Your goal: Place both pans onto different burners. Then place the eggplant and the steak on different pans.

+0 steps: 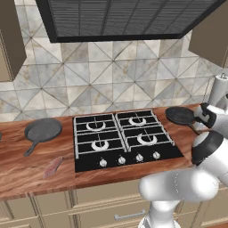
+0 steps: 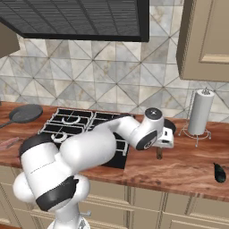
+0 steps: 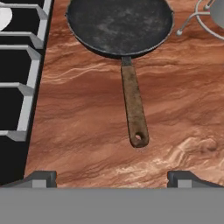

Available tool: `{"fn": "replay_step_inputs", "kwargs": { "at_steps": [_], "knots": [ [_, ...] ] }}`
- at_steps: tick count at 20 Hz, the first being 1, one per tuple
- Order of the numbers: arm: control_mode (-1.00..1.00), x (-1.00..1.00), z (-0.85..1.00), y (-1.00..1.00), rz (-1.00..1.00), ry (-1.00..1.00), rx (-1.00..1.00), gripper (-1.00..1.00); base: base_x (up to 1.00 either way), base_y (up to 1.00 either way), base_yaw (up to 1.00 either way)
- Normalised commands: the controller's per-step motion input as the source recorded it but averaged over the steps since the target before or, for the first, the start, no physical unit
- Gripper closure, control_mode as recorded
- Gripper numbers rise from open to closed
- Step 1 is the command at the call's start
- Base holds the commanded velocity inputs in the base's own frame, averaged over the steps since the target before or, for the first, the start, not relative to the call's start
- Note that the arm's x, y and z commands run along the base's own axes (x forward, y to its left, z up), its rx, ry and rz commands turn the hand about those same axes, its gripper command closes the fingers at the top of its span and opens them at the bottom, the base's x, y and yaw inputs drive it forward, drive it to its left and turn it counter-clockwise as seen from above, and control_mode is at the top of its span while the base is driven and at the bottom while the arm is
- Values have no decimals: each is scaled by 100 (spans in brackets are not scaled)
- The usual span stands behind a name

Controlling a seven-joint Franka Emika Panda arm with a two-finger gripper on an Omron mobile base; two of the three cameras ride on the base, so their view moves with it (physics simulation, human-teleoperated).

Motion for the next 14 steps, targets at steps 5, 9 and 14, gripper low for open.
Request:
{"fn": "replay_step_inputs", "kwargs": {
  "at_steps": [5,9,14],
  "knots": [
    [-100,4,-20,-11,0,0,0,-100,0,0,0],
    [-100,6,-25,-5,0,0,1,-100,0,0,0],
    [-100,12,-22,0,0,0,0,-100,0,0,0]
  ]
}}
